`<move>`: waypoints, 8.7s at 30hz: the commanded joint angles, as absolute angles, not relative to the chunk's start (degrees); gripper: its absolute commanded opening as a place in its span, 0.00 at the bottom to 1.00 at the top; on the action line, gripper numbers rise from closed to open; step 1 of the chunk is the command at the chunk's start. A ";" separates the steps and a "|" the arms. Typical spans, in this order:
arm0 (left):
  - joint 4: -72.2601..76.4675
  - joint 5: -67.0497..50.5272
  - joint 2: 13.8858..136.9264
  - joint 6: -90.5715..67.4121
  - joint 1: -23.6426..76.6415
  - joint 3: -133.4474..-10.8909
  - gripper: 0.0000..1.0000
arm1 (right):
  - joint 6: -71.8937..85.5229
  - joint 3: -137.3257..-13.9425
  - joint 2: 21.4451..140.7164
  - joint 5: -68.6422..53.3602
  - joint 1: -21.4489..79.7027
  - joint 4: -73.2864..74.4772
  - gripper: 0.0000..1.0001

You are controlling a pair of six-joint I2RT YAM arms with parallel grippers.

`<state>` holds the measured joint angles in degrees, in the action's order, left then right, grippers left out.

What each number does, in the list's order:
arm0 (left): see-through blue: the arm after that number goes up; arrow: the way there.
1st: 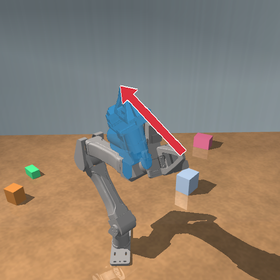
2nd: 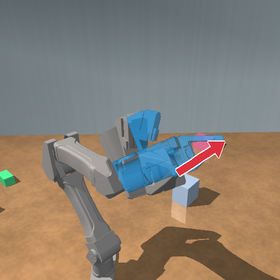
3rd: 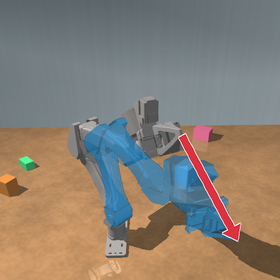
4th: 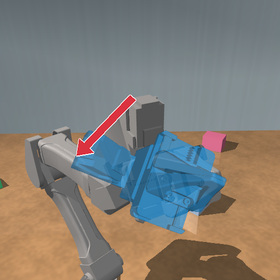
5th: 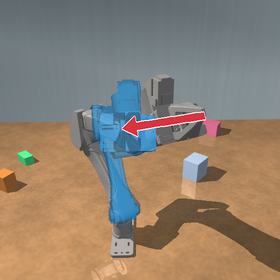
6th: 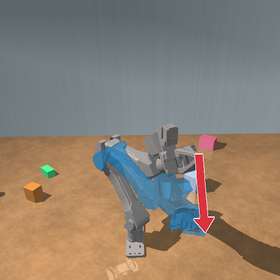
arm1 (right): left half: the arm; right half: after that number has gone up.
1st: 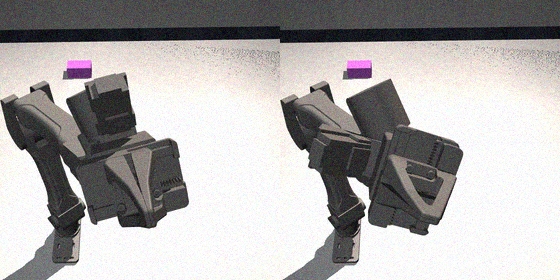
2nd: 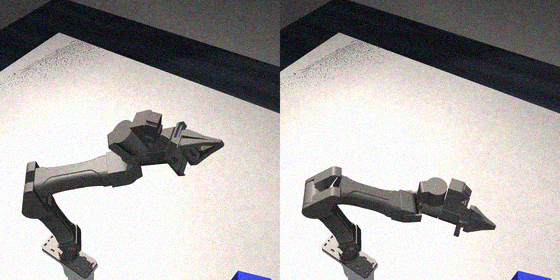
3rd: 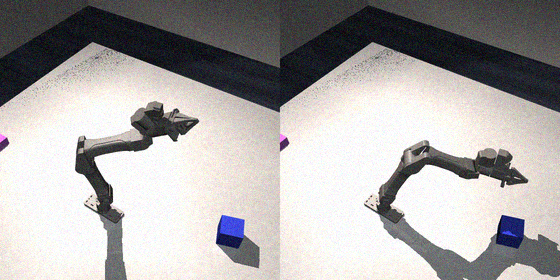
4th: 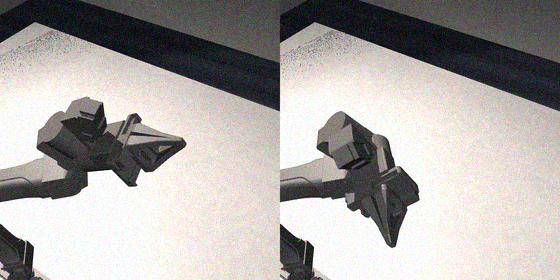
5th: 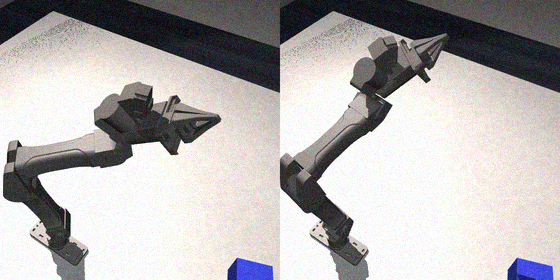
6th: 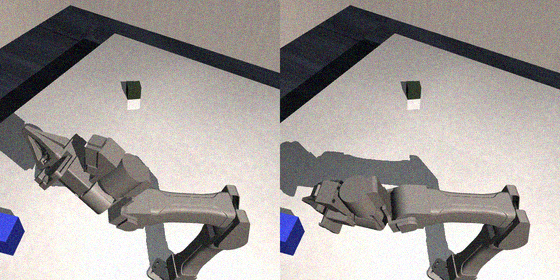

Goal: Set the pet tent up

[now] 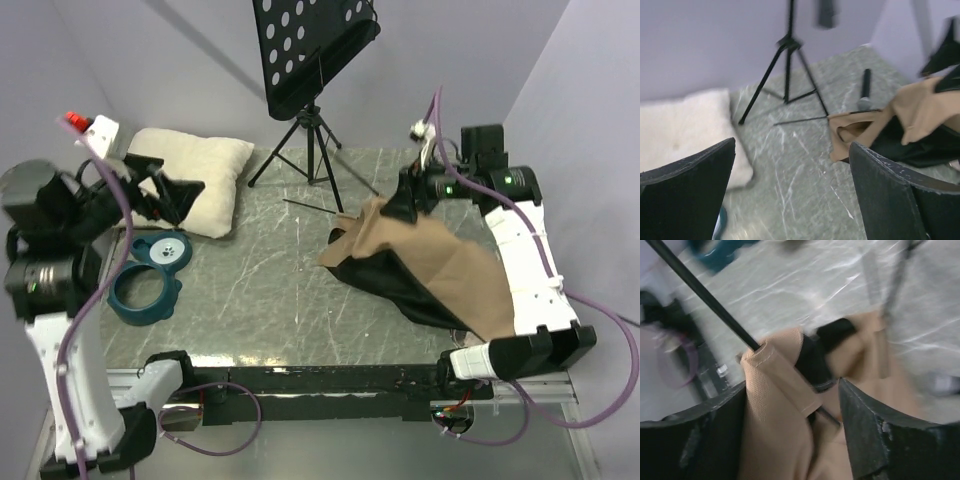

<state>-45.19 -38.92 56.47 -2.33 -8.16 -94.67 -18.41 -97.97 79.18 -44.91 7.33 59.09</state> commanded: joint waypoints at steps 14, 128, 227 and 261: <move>-42.86 -63.37 43.95 -9.69 -8.00 -93.09 0.98 | -23.73 -66.62 64.86 -37.02 27.59 51.16 0.03; -45.63 -8.53 62.41 14.77 47.20 -54.49 0.01 | -28.39 -71.70 81.66 -26.80 8.52 60.91 0.00; -42.80 -47.98 68.20 5.89 30.94 -65.31 0.01 | -50.45 -62.05 70.13 -35.95 47.01 24.44 0.63; -77.26 -29.87 63.89 32.09 27.95 -71.98 0.01 | -55.11 -61.69 73.83 -23.90 50.54 19.69 0.14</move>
<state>-75.18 -29.85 64.97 32.25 28.01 -72.79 -55.59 -59.57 75.61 -25.36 51.16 20.95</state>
